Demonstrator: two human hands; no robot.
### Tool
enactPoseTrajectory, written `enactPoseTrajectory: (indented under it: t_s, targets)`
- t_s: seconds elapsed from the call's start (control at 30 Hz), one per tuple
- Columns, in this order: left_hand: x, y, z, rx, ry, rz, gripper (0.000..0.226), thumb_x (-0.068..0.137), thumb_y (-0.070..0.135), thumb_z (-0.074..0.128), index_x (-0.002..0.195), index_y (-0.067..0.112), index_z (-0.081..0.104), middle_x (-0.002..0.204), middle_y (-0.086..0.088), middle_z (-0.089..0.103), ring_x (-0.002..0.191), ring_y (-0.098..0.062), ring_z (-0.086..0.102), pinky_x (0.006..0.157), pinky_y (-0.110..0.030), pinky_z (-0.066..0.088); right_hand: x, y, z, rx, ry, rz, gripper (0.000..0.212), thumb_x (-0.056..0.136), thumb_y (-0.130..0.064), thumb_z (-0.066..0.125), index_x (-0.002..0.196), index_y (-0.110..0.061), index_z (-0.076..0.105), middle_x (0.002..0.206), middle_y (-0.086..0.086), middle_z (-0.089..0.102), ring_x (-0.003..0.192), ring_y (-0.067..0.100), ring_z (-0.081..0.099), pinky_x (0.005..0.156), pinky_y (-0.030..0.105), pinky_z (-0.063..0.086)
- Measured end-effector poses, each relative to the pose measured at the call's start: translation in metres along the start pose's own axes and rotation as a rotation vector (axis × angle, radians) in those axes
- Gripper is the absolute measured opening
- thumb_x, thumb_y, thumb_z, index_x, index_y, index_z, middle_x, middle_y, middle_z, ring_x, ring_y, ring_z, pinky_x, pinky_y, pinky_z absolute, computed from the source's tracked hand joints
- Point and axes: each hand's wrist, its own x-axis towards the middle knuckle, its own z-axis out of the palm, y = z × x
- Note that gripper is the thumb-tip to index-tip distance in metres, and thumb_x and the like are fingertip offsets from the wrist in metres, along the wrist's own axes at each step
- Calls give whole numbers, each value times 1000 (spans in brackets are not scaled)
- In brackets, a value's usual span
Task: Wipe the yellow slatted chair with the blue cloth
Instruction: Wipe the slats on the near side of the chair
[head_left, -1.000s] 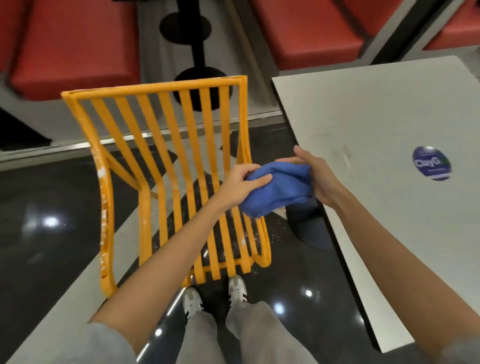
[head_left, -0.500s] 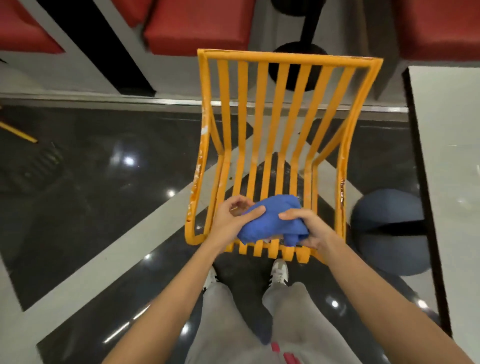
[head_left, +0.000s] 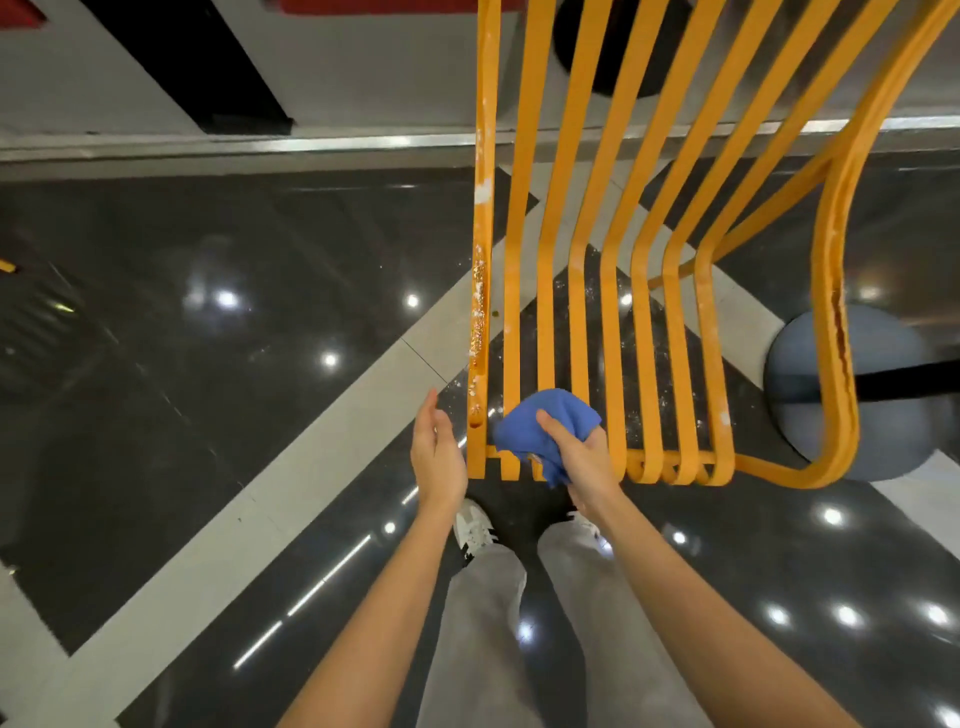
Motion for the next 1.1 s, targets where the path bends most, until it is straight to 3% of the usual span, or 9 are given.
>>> enactPoseTrajectory:
  t_s: [0.1, 0.2, 0.27, 0.37, 0.53, 0.73, 0.9, 0.97, 1.1]
  targets:
    - [4, -9, 9, -162, -102, -85, 50, 105, 44, 28, 147, 21, 42, 151, 4, 44, 139, -10, 39, 119, -38, 28, 6, 18, 34, -23, 13, -40, 69, 79, -66, 65, 88, 2, 57, 73, 16, 49, 64, 24, 49, 60, 31, 42]
    - [4, -12, 18, -279, -172, -150, 68, 93, 66, 25, 143, 26, 48, 143, 2, 53, 131, -15, 51, 112, -42, 40, 3, 35, 62, -17, -25, -163, 52, 91, -44, 57, 128, -7, 56, 113, 2, 64, 104, 10, 62, 83, 11, 49]
    - [3, -16, 18, -321, -178, -166, 67, 96, 64, 20, 142, 25, 49, 133, 3, 60, 119, -10, 60, 98, -28, 51, 0, 45, 72, -98, 26, -300, 55, 93, -28, 62, 143, -11, 47, 132, -4, 60, 121, 3, 57, 96, 14, 47]
    - [3, -20, 14, -367, -166, -173, 55, 103, 50, 13, 136, 26, 49, 118, 17, 62, 97, 12, 63, 74, -8, 51, 8, 55, 82, -136, 129, -407, 57, 87, -17, 72, 139, -12, 51, 130, -10, 62, 120, 0, 58, 99, 19, 48]
    - [7, -32, 13, -339, -181, -144, 61, 97, 61, 14, 142, 34, 46, 137, 9, 58, 124, -7, 55, 97, -27, 49, 26, 37, 92, -126, 239, -494, 43, 83, -16, 77, 122, -8, 63, 113, 0, 70, 105, 4, 64, 87, 16, 52]
    - [6, -34, 14, -369, -175, -116, 71, 89, 67, 15, 143, 30, 45, 140, 14, 54, 130, -6, 49, 106, -30, 38, 32, 60, 76, -37, 223, -471, 36, 86, -8, 72, 120, -3, 62, 114, 8, 70, 109, 19, 66, 95, 42, 55]
    - [7, -39, 14, -370, -146, -153, 63, 85, 77, 15, 123, 42, 50, 127, 10, 63, 118, -5, 58, 90, -23, 45, 36, 45, 90, -119, 243, -581, 34, 79, -13, 80, 107, -7, 62, 99, 3, 70, 93, 13, 69, 79, 26, 58]
    - [9, -38, 14, -354, -141, -142, 68, 83, 84, 16, 121, 41, 51, 123, 7, 64, 114, -6, 61, 85, -22, 47, 42, 42, 92, -64, 294, -529, 30, 81, -17, 79, 105, -7, 64, 95, 6, 72, 88, 14, 70, 74, 29, 59]
    - [9, -37, 14, -379, -146, -126, 84, 81, 84, 16, 135, 29, 49, 130, 10, 62, 119, -4, 58, 98, -28, 46, 43, 57, 76, -9, 236, -455, 33, 83, -20, 77, 113, -11, 64, 105, 5, 71, 99, 20, 69, 85, 43, 59]
